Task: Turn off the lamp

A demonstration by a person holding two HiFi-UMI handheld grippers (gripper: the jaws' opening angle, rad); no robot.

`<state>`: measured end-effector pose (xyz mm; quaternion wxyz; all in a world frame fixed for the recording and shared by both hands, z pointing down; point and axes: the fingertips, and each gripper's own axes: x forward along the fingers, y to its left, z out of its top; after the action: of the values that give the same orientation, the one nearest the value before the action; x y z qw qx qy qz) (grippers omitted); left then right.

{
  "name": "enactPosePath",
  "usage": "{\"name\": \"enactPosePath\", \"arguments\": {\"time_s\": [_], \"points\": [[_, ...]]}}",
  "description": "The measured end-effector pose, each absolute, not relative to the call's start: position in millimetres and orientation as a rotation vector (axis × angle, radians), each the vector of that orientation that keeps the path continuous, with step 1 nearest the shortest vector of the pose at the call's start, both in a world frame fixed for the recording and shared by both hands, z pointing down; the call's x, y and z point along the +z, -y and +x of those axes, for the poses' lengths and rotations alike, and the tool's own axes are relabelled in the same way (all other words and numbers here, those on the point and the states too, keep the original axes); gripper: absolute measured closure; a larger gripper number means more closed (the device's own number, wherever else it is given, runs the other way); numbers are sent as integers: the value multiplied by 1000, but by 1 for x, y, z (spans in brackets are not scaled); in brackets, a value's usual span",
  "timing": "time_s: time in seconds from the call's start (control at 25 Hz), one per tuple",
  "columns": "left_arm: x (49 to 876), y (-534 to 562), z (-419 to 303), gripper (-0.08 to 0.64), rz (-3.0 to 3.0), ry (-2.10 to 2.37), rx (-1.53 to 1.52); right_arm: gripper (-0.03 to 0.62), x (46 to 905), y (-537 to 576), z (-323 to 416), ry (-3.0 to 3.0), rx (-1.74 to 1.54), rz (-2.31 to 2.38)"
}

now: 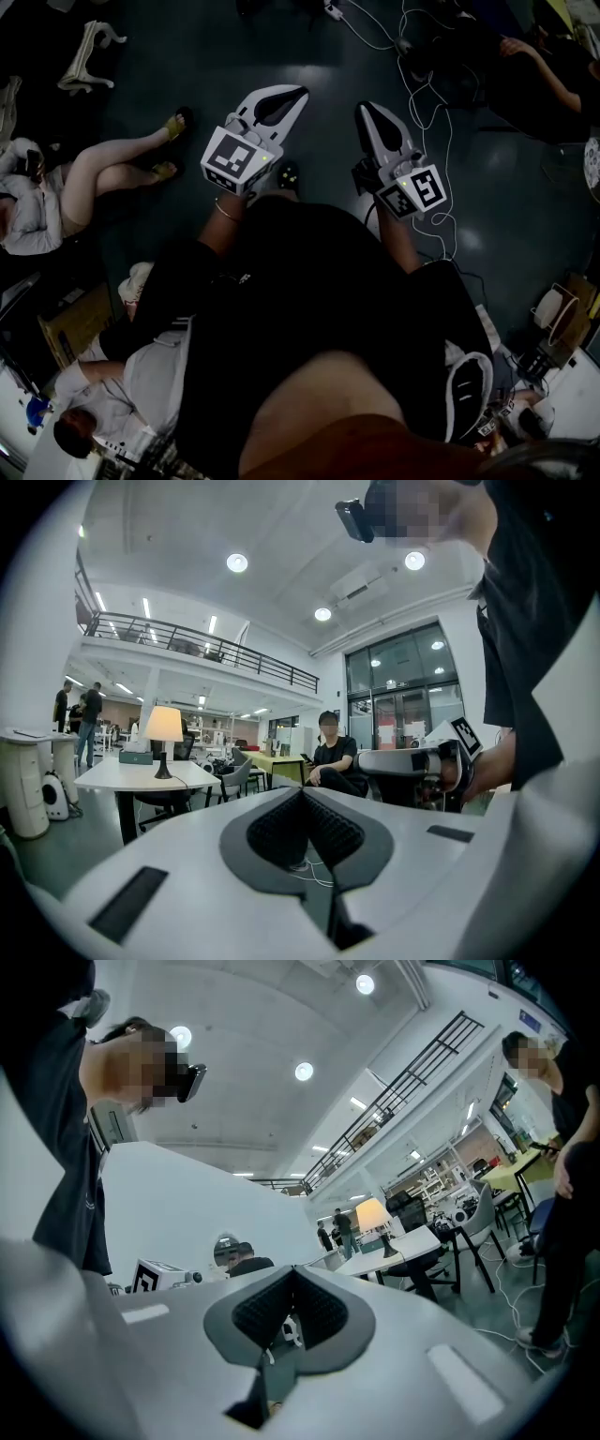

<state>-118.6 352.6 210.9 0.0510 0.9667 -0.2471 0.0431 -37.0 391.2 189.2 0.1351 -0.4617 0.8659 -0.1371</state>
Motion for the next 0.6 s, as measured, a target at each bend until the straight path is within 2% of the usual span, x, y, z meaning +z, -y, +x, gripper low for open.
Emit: {"name": "enactPosePath", "arguments": {"time_s": [0.6], "points": [[218,-297,-141,552,2922,692,102,592,191,-339,-51,-2464,-411,-1462]]}}
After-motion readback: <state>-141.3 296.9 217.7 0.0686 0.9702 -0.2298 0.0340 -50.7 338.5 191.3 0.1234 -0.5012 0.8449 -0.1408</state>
